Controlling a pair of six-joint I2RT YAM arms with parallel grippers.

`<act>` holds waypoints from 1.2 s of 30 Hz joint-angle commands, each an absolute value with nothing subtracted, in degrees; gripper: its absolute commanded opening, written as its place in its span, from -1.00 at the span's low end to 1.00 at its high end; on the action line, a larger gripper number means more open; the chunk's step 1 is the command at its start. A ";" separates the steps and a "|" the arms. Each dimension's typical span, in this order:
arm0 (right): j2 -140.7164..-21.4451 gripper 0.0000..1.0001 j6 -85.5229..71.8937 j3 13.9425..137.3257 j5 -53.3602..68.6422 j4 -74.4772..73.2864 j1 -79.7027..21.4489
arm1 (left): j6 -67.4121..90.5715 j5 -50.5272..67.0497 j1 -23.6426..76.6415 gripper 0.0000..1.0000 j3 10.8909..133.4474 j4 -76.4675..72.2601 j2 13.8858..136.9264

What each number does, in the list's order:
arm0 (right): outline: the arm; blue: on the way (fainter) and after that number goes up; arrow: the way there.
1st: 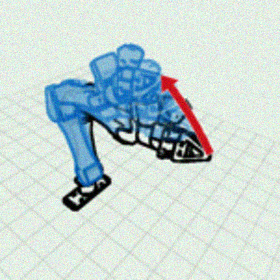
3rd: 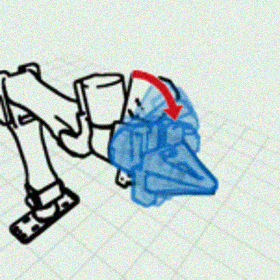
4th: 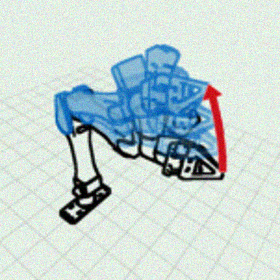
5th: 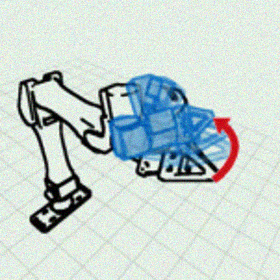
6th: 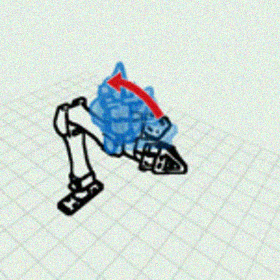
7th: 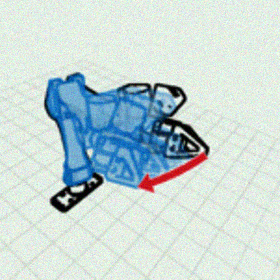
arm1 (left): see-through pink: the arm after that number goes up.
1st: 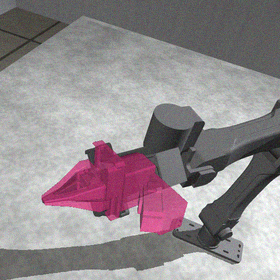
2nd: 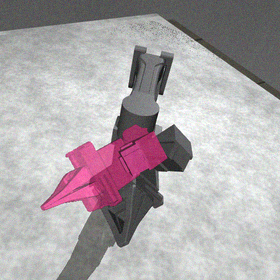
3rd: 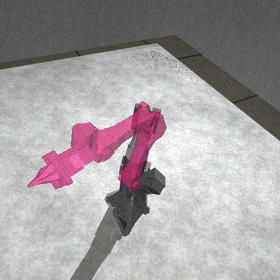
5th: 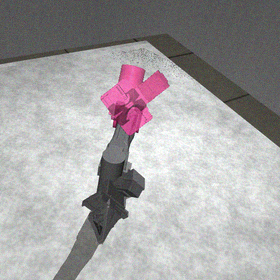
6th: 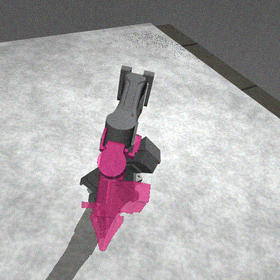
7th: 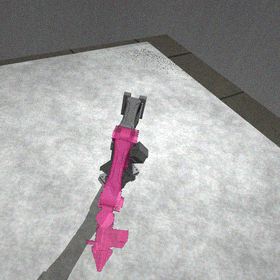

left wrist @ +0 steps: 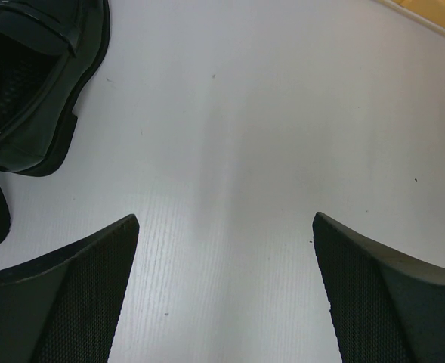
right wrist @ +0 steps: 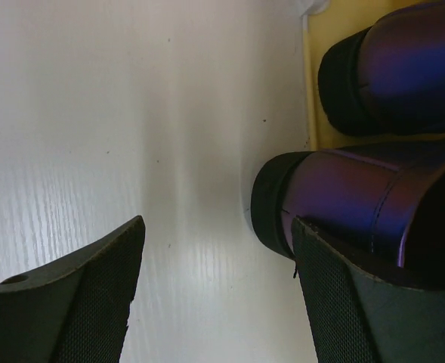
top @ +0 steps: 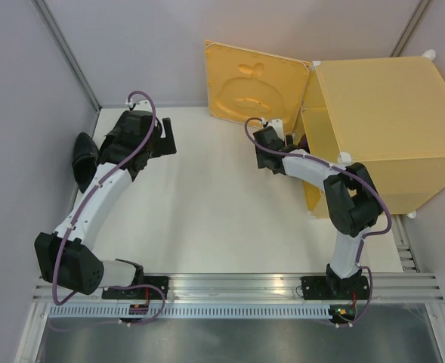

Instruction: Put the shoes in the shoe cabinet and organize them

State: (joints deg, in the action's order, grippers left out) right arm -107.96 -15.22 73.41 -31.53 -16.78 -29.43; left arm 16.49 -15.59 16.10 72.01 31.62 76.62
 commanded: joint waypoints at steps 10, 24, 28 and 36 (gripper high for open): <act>-106.61 0.65 -11.78 72.25 -40.08 -14.77 -23.21 | 15.03 -13.97 15.91 0.96 72.16 31.47 76.99; -105.30 0.64 -11.16 71.63 -35.07 -12.92 -21.45 | 15.12 -13.97 15.91 0.96 72.16 31.55 77.34; -103.98 0.64 -11.08 71.72 -33.41 -13.09 -21.45 | 15.21 -13.97 15.91 0.96 72.16 31.47 77.34; -101.08 0.62 -10.11 71.45 -20.68 -13.01 -23.37 | 15.29 -14.06 15.91 0.96 72.16 31.55 77.26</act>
